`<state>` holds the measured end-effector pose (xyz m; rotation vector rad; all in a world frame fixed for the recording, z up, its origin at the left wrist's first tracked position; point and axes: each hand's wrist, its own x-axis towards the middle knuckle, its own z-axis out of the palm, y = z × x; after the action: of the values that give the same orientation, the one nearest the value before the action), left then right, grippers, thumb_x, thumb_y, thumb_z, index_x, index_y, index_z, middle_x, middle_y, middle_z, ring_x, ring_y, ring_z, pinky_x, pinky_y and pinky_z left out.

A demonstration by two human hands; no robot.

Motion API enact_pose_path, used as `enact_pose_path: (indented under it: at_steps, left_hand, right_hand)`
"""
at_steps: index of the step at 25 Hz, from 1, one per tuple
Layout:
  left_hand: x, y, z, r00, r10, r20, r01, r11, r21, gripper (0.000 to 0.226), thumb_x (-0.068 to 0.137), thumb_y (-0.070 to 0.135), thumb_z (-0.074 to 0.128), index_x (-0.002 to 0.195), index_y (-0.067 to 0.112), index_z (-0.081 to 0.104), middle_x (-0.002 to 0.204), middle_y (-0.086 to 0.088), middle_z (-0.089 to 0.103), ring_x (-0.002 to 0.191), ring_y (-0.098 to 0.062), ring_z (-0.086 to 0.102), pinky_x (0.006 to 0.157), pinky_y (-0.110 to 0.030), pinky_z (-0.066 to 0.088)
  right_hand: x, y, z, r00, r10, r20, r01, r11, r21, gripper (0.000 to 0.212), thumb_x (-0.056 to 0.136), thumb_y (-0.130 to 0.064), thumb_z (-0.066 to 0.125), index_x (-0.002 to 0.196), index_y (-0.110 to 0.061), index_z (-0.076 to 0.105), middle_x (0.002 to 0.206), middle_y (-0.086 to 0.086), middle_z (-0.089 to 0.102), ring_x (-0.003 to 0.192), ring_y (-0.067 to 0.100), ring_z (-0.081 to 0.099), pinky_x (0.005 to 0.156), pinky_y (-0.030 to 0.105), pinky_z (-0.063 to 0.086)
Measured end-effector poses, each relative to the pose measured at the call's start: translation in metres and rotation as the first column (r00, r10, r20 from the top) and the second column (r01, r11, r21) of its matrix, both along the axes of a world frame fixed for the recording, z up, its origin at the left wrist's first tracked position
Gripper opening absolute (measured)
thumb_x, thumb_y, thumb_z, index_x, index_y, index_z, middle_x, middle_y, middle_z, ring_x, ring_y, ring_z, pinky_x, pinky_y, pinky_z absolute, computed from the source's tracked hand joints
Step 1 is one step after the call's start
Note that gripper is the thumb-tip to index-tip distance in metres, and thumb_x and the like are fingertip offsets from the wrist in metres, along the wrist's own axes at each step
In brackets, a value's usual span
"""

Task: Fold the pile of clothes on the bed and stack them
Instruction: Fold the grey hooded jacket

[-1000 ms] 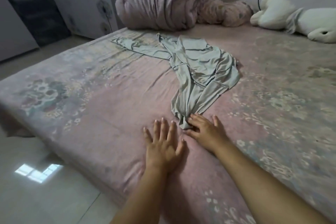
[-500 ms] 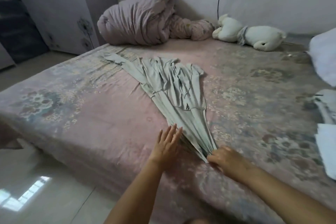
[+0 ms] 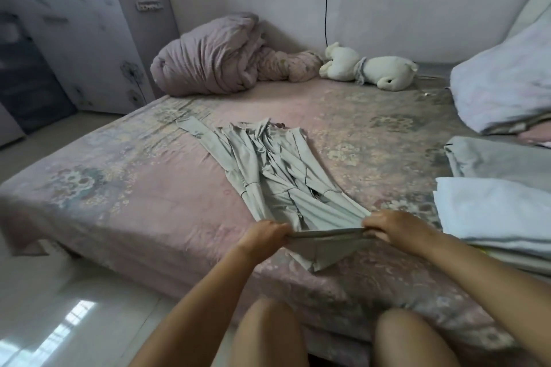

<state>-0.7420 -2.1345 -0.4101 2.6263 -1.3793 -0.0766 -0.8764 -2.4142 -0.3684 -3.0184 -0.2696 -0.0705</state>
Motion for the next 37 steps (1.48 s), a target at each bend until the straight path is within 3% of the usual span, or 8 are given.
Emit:
enact_pose_path:
  at_steps: [9,16,21,23,27,30,33,37]
  left_hand:
    - [-0.028,-0.034,0.061,0.994,0.05,-0.096,-0.074,0.959,-0.273,0.026,0.093,0.03,0.058,0.09,0.005,0.064,0.089,-0.011,0.066,0.086,-0.031,0.061,0.071,-0.036,0.045]
    - [-0.015,-0.071,0.006,0.984,0.145,0.106,-0.148,0.989,0.013,0.052,0.098,0.02,0.041,0.147,0.019,0.026,0.152,-0.006,0.028,0.139,-0.024,0.028,0.11,-0.037,0.021]
    - [-0.036,-0.103,-0.058,0.999,-0.021,0.047,0.01,0.975,0.224,0.061,0.1,0.044,0.034,0.152,0.021,0.012,0.16,-0.005,0.006,0.147,-0.021,0.004,0.118,-0.041,0.002]
    - [-0.037,-0.114,-0.068,0.999,-0.001,0.051,-0.011,0.972,0.237,0.061,0.1,0.041,0.034,0.152,0.019,0.013,0.16,-0.005,0.008,0.146,-0.022,0.007,0.118,-0.042,0.003]
    - [-0.029,-0.123,-0.069,0.998,-0.004,0.055,0.008,0.998,-0.067,0.034,0.083,0.007,0.046,0.112,0.005,0.064,0.116,-0.015,0.064,0.108,-0.033,0.061,0.084,-0.042,0.051]
    - [-0.038,-0.116,-0.061,0.99,-0.046,0.134,0.069,0.982,-0.175,0.017,0.064,0.008,0.075,0.073,0.014,0.061,0.068,0.0,0.067,0.061,-0.023,0.066,0.042,-0.022,0.044]
    - [-0.054,-0.116,-0.051,0.975,-0.165,0.149,0.194,0.959,-0.207,0.012,0.073,0.016,0.07,0.073,0.017,0.058,0.066,0.005,0.064,0.056,-0.019,0.063,0.035,-0.02,0.039]
    - [-0.068,-0.115,-0.035,0.974,-0.224,0.04,0.227,0.942,-0.246,0.03,0.09,0.028,0.043,0.094,0.012,0.069,0.087,-0.001,0.071,0.071,-0.024,0.067,0.045,-0.028,0.052]
  right_hand:
    - [0.007,-0.019,0.038,0.955,-0.296,0.036,0.292,0.953,0.077,0.022,0.09,-0.003,0.052,0.103,-0.011,0.068,0.107,0.01,0.061,0.099,0.03,0.055,0.079,0.036,0.046]
    - [0.02,-0.011,0.003,0.921,-0.386,-0.053,0.385,0.878,0.285,0.04,0.092,-0.002,0.052,0.131,-0.013,0.056,0.135,0.011,0.053,0.123,0.028,0.049,0.099,0.032,0.038]
    - [0.008,0.036,0.0,0.862,-0.5,-0.085,0.301,0.369,0.879,0.019,0.093,-0.008,0.056,0.102,-0.022,0.064,0.102,0.001,0.066,0.094,0.013,0.062,0.076,0.019,0.05]
    - [0.013,0.028,-0.003,0.846,-0.528,-0.077,0.34,0.422,0.841,0.017,0.093,-0.009,0.056,0.102,-0.02,0.064,0.098,-0.003,0.065,0.091,0.009,0.06,0.075,0.015,0.048]
    - [0.023,0.01,-0.051,0.692,-0.606,-0.392,0.721,0.55,0.422,0.02,0.095,-0.027,0.053,0.087,-0.01,0.059,0.088,0.011,0.062,0.099,0.031,0.061,0.065,0.03,0.039]
    - [0.026,0.021,-0.071,0.461,-0.651,-0.603,0.848,0.124,0.515,0.034,0.093,-0.035,0.055,0.094,-0.001,0.059,0.101,0.017,0.064,0.101,0.034,0.06,0.067,0.027,0.036]
    - [0.028,0.023,-0.067,0.4,-0.599,-0.694,0.713,-0.272,0.646,0.031,0.083,-0.019,0.072,0.104,0.003,0.064,0.104,0.009,0.066,0.089,0.024,0.06,0.063,0.025,0.042]
    - [0.018,0.007,-0.029,0.555,-0.623,-0.552,0.621,-0.131,0.772,0.015,0.084,0.001,0.065,0.077,-0.012,0.068,0.098,0.011,0.069,0.09,0.025,0.065,0.078,0.032,0.054]
